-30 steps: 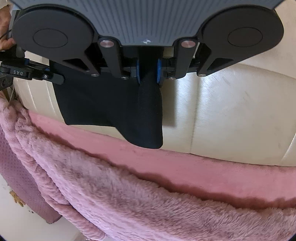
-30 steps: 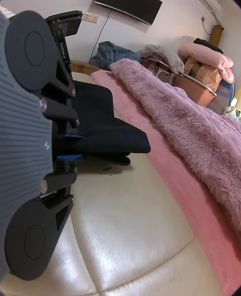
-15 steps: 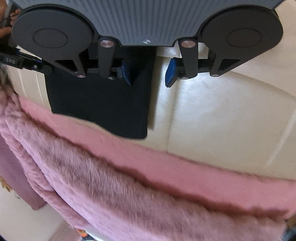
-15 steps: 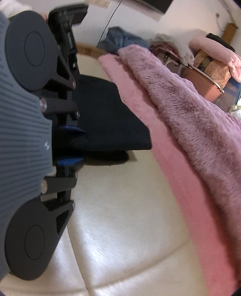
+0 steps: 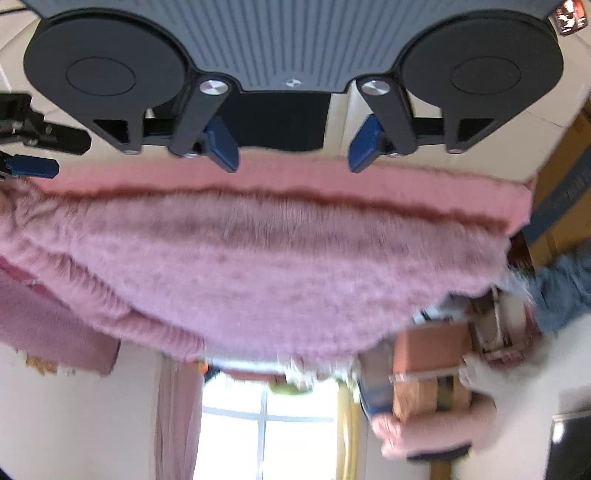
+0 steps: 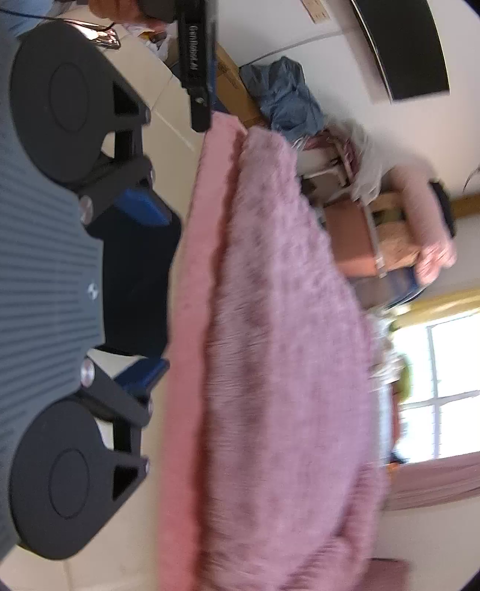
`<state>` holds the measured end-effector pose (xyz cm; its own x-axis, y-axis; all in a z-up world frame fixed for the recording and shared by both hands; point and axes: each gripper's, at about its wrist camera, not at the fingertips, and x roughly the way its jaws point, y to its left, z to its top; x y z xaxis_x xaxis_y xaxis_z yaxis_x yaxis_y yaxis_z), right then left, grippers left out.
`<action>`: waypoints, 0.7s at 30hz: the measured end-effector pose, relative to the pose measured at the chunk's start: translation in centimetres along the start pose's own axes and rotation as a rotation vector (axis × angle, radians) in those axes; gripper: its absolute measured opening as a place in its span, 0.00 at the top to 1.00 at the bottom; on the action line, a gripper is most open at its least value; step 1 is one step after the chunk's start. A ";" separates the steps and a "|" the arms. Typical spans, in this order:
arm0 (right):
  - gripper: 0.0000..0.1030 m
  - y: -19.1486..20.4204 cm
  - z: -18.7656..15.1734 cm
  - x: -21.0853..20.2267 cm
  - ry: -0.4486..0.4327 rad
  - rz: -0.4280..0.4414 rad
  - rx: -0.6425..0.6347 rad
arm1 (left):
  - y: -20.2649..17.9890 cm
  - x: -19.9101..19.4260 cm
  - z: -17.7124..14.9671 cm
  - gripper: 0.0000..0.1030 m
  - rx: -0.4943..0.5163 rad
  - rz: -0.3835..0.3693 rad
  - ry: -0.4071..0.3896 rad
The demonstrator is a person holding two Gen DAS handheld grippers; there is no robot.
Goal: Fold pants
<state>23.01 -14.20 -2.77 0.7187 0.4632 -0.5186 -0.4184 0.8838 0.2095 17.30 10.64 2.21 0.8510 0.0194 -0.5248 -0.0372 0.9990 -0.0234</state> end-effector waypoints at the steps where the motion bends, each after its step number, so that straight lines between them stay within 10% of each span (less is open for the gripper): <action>1: 0.21 0.6 0.2 -1.2 -0.025 -0.005 -0.017 | -0.3 -1.1 0.1 0.16 -0.001 0.006 -0.025; 9: 0.20 5.8 -1.2 -8.3 -0.155 -0.135 -0.137 | -3.2 -5.8 -2.0 0.06 0.040 0.130 -0.119; 21: 0.20 7.3 -7.6 -9.9 0.050 -0.158 -0.054 | -3.7 -5.8 -7.8 0.06 0.013 0.114 0.145</action>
<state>8.59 -12.86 -2.43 0.7500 0.3140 -0.5821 -0.3331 0.9397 0.0777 8.44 6.53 -1.28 0.7573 0.1272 -0.6405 -0.1211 0.9912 0.0537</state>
